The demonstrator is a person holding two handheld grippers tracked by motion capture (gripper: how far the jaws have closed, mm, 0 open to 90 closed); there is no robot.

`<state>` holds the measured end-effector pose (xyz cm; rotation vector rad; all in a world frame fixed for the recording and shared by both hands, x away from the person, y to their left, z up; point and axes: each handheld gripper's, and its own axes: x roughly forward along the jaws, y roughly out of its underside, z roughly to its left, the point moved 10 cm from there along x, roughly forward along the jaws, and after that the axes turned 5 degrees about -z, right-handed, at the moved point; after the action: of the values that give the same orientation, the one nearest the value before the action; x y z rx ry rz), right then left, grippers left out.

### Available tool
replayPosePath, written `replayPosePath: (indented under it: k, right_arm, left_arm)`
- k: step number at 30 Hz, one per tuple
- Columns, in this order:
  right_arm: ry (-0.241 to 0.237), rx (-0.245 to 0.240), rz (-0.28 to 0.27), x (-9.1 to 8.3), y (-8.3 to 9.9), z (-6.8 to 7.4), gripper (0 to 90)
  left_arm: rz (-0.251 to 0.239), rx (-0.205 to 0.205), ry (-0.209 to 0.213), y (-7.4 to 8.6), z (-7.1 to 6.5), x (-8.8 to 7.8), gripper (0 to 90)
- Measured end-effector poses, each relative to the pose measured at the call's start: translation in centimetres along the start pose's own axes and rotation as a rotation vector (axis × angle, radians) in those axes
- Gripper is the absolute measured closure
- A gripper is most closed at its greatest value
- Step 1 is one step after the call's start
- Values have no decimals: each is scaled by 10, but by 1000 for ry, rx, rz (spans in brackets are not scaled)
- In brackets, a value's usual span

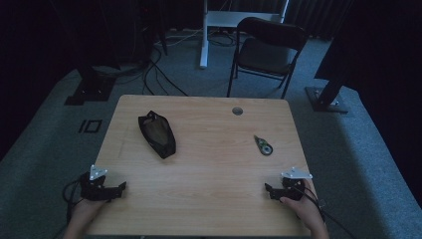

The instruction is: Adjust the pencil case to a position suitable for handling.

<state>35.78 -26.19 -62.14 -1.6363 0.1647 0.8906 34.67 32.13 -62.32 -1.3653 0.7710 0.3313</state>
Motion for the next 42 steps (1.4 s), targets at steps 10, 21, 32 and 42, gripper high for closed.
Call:
replayPosePath:
  k: [10,21,32,42]
  right_arm:
    - [-18,-9,-30,10,-17,14,132]
    - [-49,-23,-47,18,-34,31,142]
    - [-78,-54,-73,28,-55,51,149]
    - [-123,-81,-72,40,-67,76,163]
  left_arm:
    - [2,5,5,0,-1,0,0]
    - [1,7,8,0,-2,0,0]
    - [1,7,9,0,-2,0,0]
    - [2,7,9,0,-2,0,0]
